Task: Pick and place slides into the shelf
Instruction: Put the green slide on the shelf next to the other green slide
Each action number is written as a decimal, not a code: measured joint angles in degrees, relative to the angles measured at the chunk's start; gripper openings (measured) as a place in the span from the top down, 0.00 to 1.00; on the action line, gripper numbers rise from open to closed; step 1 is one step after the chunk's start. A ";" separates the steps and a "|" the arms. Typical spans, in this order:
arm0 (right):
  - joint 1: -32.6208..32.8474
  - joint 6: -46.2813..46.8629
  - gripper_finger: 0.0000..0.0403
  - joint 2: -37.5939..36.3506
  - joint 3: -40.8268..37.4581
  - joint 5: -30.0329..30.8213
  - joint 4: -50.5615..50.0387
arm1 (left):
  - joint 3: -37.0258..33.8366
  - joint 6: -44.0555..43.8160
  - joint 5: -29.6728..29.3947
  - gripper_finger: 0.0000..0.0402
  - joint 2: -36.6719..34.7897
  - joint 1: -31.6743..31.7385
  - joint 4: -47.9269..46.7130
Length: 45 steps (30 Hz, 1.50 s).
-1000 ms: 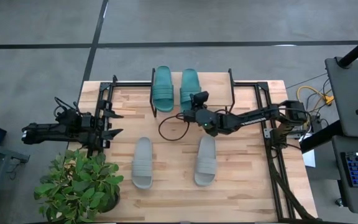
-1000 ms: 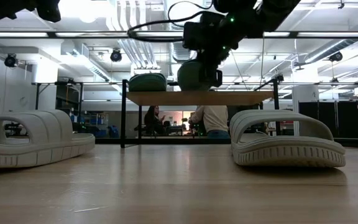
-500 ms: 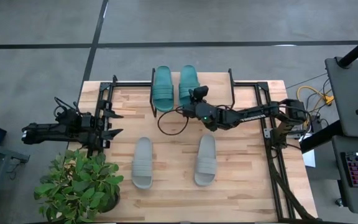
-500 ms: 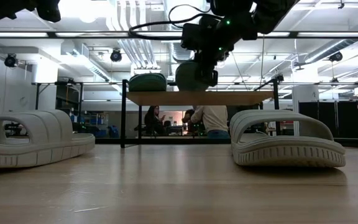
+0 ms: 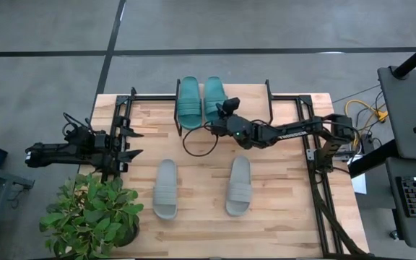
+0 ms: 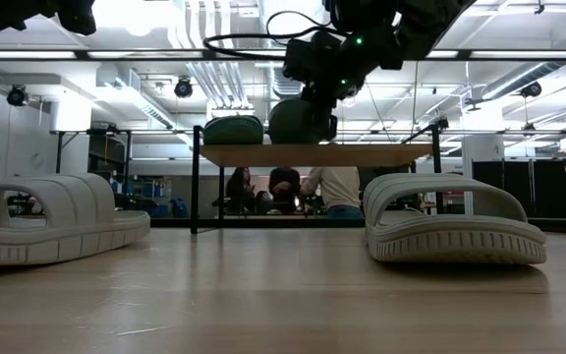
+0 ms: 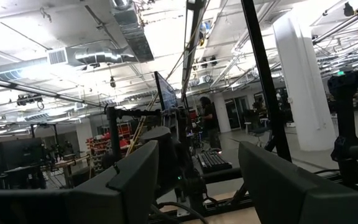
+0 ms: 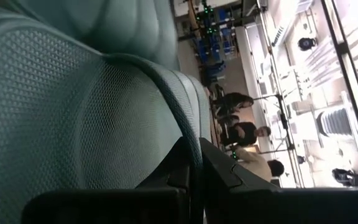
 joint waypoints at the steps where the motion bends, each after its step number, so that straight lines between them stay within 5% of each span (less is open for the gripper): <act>1: 0.02 -0.01 0.98 0.49 0.11 -0.03 -0.02 | 0.02 0.00 0.02 0.48 0.00 0.02 0.00; 11: 0.04 -3.64 0.98 7.79 4.89 2.48 0.25 | 0.02 -0.02 -0.12 0.48 0.02 0.01 -0.02; 35: 0.05 -0.84 0.91 7.92 6.50 3.05 -0.97 | 0.00 -0.52 -0.20 0.48 0.13 0.02 -0.50; 45: 0.36 3.43 0.79 7.92 9.15 1.89 -7.13 | 0.00 -0.52 -0.20 0.48 0.13 0.02 -0.49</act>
